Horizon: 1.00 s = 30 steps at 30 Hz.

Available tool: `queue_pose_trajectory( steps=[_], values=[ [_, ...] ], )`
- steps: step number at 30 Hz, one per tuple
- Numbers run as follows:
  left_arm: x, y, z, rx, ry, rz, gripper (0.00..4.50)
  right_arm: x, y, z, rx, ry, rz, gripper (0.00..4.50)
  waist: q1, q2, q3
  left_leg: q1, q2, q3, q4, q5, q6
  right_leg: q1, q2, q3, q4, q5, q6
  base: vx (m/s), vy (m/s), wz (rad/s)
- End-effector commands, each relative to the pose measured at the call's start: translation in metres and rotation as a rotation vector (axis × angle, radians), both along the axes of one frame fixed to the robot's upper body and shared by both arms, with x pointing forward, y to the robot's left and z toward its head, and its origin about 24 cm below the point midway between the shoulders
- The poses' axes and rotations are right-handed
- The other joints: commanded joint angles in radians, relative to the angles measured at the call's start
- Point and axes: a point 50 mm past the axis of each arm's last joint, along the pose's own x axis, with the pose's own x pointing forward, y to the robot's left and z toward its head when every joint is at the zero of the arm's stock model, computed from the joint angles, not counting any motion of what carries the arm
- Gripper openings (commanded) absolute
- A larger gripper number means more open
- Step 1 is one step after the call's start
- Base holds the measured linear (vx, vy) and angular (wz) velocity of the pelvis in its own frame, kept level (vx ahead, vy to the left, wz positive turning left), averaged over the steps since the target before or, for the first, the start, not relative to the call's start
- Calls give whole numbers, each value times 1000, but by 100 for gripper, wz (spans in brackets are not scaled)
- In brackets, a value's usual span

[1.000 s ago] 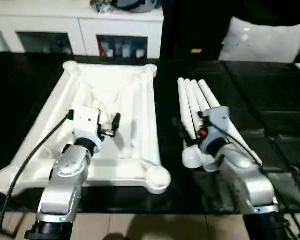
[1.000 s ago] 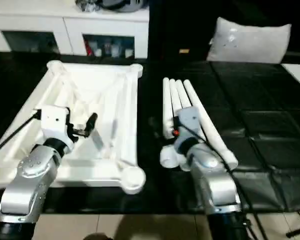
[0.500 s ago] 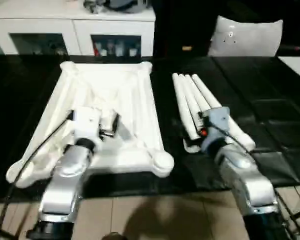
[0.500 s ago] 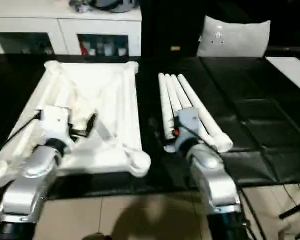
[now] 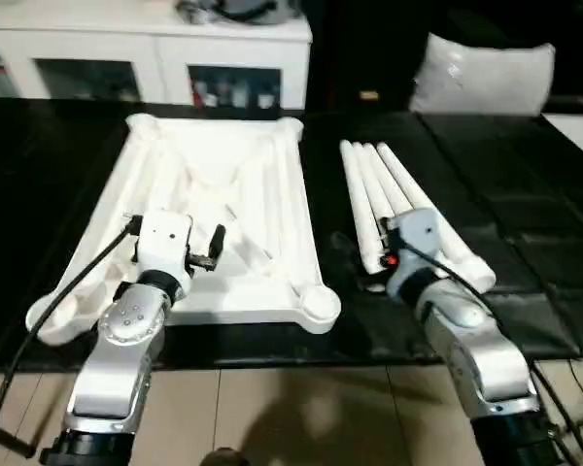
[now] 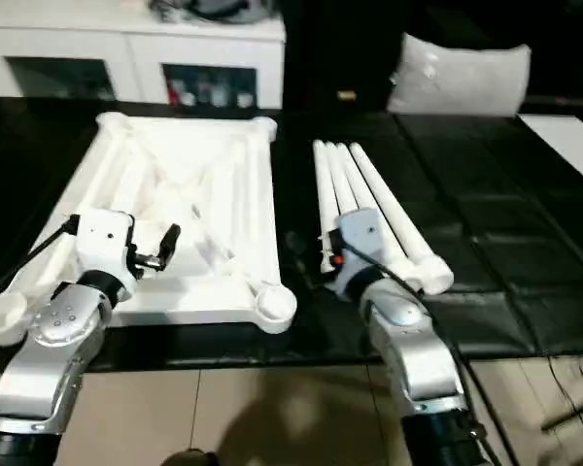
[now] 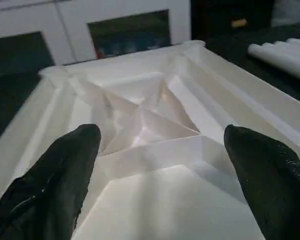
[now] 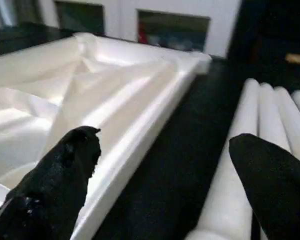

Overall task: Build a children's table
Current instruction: Move to table

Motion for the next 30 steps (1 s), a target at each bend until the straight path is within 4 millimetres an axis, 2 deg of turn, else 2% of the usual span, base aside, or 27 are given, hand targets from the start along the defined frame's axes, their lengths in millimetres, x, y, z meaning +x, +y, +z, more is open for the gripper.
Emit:
queue_pose_trajectory(
  steps=[1,2,3,4,5,6,7,8,9,10,11,12,13,14,15,16,17,18,20,22,26,30],
  values=[
    [0,-1,-2,-26,26,10,441,2,-8,3,20,1,-18,450,7,9,-39,20,118,-39,-161,-720,61,-15,-74,95,-65,-168,-70,10,-261,29],
    [0,-1,-3,-34,32,15,441,1,-8,3,28,5,-15,450,32,-40,-28,49,-3,70,98,-446,40,-71,-190,125,-260,-567,-105,10,-254,9],
    [0,0,-3,-34,33,16,441,1,-8,3,28,5,-14,450,62,-54,-47,-26,0,96,125,-144,66,17,-181,162,-224,-672,89,51,-354,2],
    [1,1,-3,-33,41,22,441,0,-8,3,31,2,-6,450,70,-65,-30,-43,-2,105,124,-94,58,13,-168,158,-223,-669,216,44,-204,-10],
    [1,1,-4,-50,56,20,441,0,-7,3,31,1,-4,450,93,-46,-59,-28,28,97,67,-98,83,34,-161,184,-175,-422,279,53,-177,2],
    [1,1,-4,-64,66,18,441,0,-7,3,30,1,-3,450,78,-71,-52,-24,22,103,48,-96,97,40,-128,158,-165,-276,289,12,-77,10],
    [1,0,-4,-73,67,17,441,0,-7,3,32,3,-3,450,84,-34,-66,17,52,99,-2,-64,118,44,-102,117,-155,3,226,19,-129,20],
    [1,1,-4,-77,66,16,441,0,-6,3,50,1,-1,450,75,-17,-71,25,81,88,-13,-29,134,39,-89,97,-129,196,191,15,-81,11],
    [1,1,-4,-77,66,16,441,0,-6,3,50,1,-1,450,67,-9,-75,22,100,85,-19,-8,147,39,-93,83,-130,246,179,23,-100,12],
    [1,1,-4,-78,66,17,441,0,-6,5,51,-13,-7,450,68,-1,-75,29,129,77,-24,-22,151,37,-106,75,-126,273,166,0,0,0],
    [1,1,-4,-78,66,17,441,0,-6,5,51,-13,-7,450,66,2,-72,43,149,72,-30,-66,157,30,-126,76,-131,240,120,0,0,0],
    [1,1,-5,-86,65,21,441,-1,-5,6,104,-8,14,450,65,4,-70,46,154,72,-35,-85,155,32,-132,76,-133,222,91,0,0,0],
    [1,2,-5,-86,58,30,441,-1,-7,9,118,-24,9,450,64,2,-64,46,154,77,-38,-119,148,33,-138,78,-142,174,40,0,0,0],
    [1,3,-4,-86,53,36,441,-1,-9,11,125,-35,4,450,64,0,-61,43,143,84,-40,-127,133,38,-139,77,-148,124,3,0,0,0],
    [1,3,-4,-86,53,36,441,-1,-9,11,125,-35,4,450,64,2,-59,42,141,88,-41,-128,127,38,-138,76,-152,98,-14,0,0,0],
    [1,4,-2,-67,25,37,441,-1,-11,10,86,-34,8,450,64,7,-58,47,143,91,-45,-132,116,36,-136,75,-157,48,-39,0,0,0],
    [1,4,-2,-67,25,37,441,-1,-11,10,86,-34,8,450,63,9,-57,47,145,93,-46,-133,113,36,-136,75,-159,38,-47,0,0,0],
    [1,5,0,-53,-1,31,441,-1,-13,8,49,-29,7,450,60,15,-56,53,160,93,-54,-148,106,33,-137,72,-159,19,-72,-28,58,5],
    [2,6,1,-56,-9,20,441,-1,-12,7,36,-25,20,450,59,15,-57,58,164,98,-55,-165,97,31,-139,74,-159,17,-86,0,0,0],
    [1,6,4,-79,-42,8,441,-4,-10,7,53,-20,45,450,56,13,-56,53,158,107,-56,-174,88,37,-146,76,-161,20,-102,0,0,0],
    [-1,4,3,-96,-28,-15,441,-3,-10,4,57,-8,18,450,57,14,-54,55,158,111,-59,-180,76,31,-146,76,-164,-6,-104,0,0,0],
    [-1,5,1,-109,-16,-1,441,-1,-12,5,62,-6,-10,450,57,12,-53,55,154,116,-60,-191,70,30,-145,77,-169,-44,-94,0,0,0]
  ],
)
